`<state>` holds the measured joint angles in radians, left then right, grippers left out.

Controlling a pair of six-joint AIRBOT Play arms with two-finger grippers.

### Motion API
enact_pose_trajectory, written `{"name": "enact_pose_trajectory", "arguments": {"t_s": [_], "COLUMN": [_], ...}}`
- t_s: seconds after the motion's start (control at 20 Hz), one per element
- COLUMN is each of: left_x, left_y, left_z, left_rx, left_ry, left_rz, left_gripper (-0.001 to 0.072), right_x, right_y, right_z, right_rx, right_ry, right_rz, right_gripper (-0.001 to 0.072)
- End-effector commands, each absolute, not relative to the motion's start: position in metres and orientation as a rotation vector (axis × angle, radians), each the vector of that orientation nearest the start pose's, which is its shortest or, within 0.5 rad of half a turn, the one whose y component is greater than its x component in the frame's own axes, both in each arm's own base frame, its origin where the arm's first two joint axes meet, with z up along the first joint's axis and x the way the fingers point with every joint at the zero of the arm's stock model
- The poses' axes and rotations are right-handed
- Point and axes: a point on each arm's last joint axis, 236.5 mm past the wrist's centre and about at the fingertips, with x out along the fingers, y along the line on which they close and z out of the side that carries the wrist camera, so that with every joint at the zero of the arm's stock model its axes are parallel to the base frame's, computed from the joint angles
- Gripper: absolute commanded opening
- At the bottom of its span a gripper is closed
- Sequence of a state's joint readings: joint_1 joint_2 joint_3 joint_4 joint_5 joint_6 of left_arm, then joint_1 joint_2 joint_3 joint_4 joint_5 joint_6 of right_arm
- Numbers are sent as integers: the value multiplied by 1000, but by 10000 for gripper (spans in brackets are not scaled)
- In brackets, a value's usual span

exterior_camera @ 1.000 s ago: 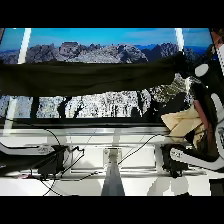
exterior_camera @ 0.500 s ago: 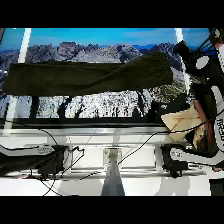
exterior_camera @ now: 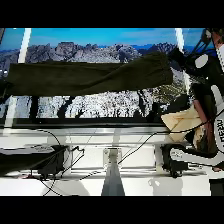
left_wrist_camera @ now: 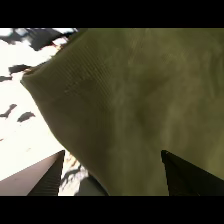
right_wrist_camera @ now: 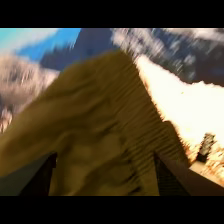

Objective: Fold the clothes and pants, and hang the long-sleeved shirts on hangers.

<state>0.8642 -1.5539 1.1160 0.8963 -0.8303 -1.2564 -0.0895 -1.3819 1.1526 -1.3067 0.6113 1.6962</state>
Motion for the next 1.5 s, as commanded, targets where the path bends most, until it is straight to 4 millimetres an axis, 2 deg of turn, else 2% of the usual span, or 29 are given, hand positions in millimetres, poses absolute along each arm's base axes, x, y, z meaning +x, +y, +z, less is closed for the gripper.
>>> {"name": "enact_pose_trajectory", "arguments": {"t_s": [0.0, 0.2, 0.25, 0.35, 0.4, 0.45, 0.55, 0.65, 0.75, 0.8, 0.95, 1.1, 1.25, 1.35, 1.45], "left_x": [386, 405, 410, 426, 438, 454, 487, 517, 533, 535, 522, 501, 489, 490, 492], "left_y": [267, 291, 294, 293, 287, 278, 255, 221, 179, 160, 98, 50, 19, 5, -4], "left_z": [-97, -115, -115, -103, -93, -78, -32, 31, 98, 129, 214, 275, 304, 307, 304], "left_rx": [-962, -1046, -1017, -895, -846, -788, -665, -573, -487, -449, -354, -303, -321, -394, -447], "left_ry": [850, 722, 702, 690, 688, 684, 653, 591, 512, 470, 352, 255, 201, 199, 218], "left_rz": [448, 552, 555, 495, 449, 385, 248, 126, 24, -12, -116, -197, -265, -298, -311], "left_gripper": [695, 690, 631, 190, 22, 21, 21, 20, 20, 20, 21, 21, 21, 21, 21], "right_x": [487, 488, 495, 516, 525, 530, 539, 548, 561, 566, 575, 572, 544, 516, 486], "right_y": [26, 59, 63, 70, 75, 82, 96, 112, 133, 146, 203, 285, 383, 447, 497], "right_z": [20, 24, 30, 53, 67, 77, 92, 106, 117, 119, 107, 84, 56, 49, 46], "right_rx": [358, 328, 324, 323, 322, 320, 327, 363, 416, 425, 453, 475, 508, 562, 598], "right_ry": [885, 871, 833, 696, 630, 594, 560, 540, 530, 542, 634, 730, 828, 870, 904], "right_rz": [-2, 61, 68, 79, 90, 103, 129, 157, 189, 212, 309, 437, 586, 686, 770], "right_gripper": [688, 683, 627, 351, 202, 31, 35, 35, 35, 34, 34, 34, 34, 34, 33]}}
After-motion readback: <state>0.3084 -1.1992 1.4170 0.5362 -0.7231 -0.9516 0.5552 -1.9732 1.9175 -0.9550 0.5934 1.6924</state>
